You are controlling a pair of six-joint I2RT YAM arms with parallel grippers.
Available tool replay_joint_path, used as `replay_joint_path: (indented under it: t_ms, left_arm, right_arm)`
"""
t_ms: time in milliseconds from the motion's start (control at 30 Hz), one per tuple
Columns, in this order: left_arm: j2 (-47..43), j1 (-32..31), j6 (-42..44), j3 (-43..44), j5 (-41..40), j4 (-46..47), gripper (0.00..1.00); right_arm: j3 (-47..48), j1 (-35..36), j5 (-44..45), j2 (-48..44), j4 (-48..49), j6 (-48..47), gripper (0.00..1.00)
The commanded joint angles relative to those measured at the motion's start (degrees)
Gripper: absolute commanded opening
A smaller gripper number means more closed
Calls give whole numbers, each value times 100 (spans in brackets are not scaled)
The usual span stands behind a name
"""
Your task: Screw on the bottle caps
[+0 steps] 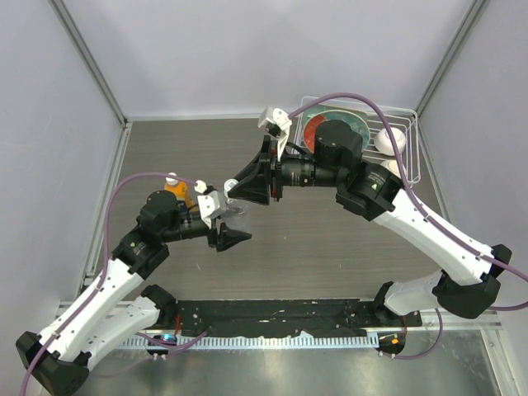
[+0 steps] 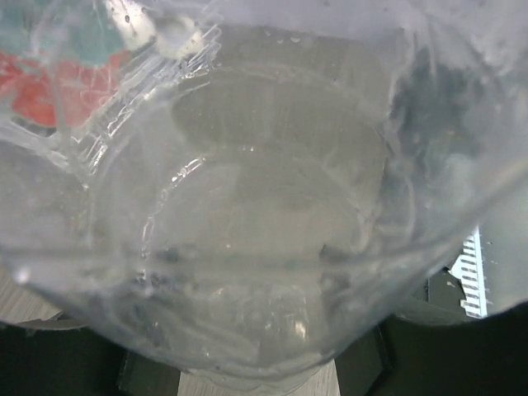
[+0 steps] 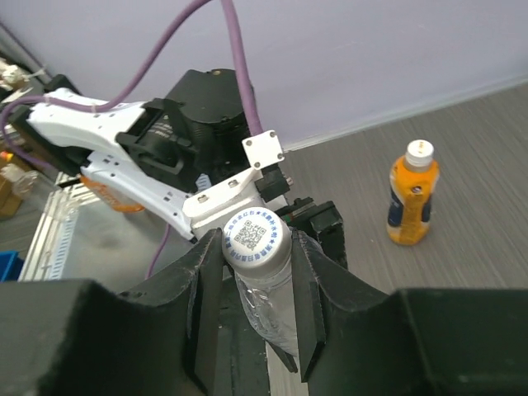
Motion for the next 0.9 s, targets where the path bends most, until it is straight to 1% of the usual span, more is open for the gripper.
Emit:
replay_joint_path:
  t_ms: [0,67,100,133,233,333,533,600,667,700,733,767,800,867]
  left_arm:
    - [-10,-68,255,34,-335,387,0]
    - [-18,-68,106,17,-362,448,0]
    - [-18,-68,70,-1,-353,457,0]
    - [-18,-68,27,-18,-292,474,0]
    - [-45,-68,-184,-97,-151,562,0]
    - [-45,-68,-421,-168,-142,667,1]
    - [-27,-68,-563,-124,-45,729,1]
    - [-45,-68,-554,-124,42,729,0]
    - [-89,-68,-563,-133,191,729,0]
    - [-89,-68,-737,-133,331,729,0]
    - [-89,-68,-817,-133,498,712,0]
    - [-89,-68,-826,-133,674,703,0]
    - [-80,-68,-818,-141,1189,694,0]
    - [-36,-68,-870,-150,1640,668,0]
  right_arm:
    - [-127,207,1280,244,-312,-139,1]
    - [-145,251,1447,157,-312,-272,20]
    - [-154,251,1483,113,-286,-315,27]
    - [-163,251,1535,60,-259,-342,47]
    - [-268,251,1623,-230,39,-430,60]
    - [-330,251,1694,-371,268,-474,62]
    - [-330,251,1562,-301,286,-579,62]
    - [-269,251,1527,-344,119,-745,64]
    - [-120,251,1221,-432,-195,-913,68]
    - [-32,251,993,-459,-363,-1105,71]
    - [73,243,564,-503,-539,-1237,73]
    - [240,242,395,-529,-828,-1334,74]
    - [285,242,184,-573,-944,-1431,77]
    - [338,242,-116,-679,-962,-1608,78]
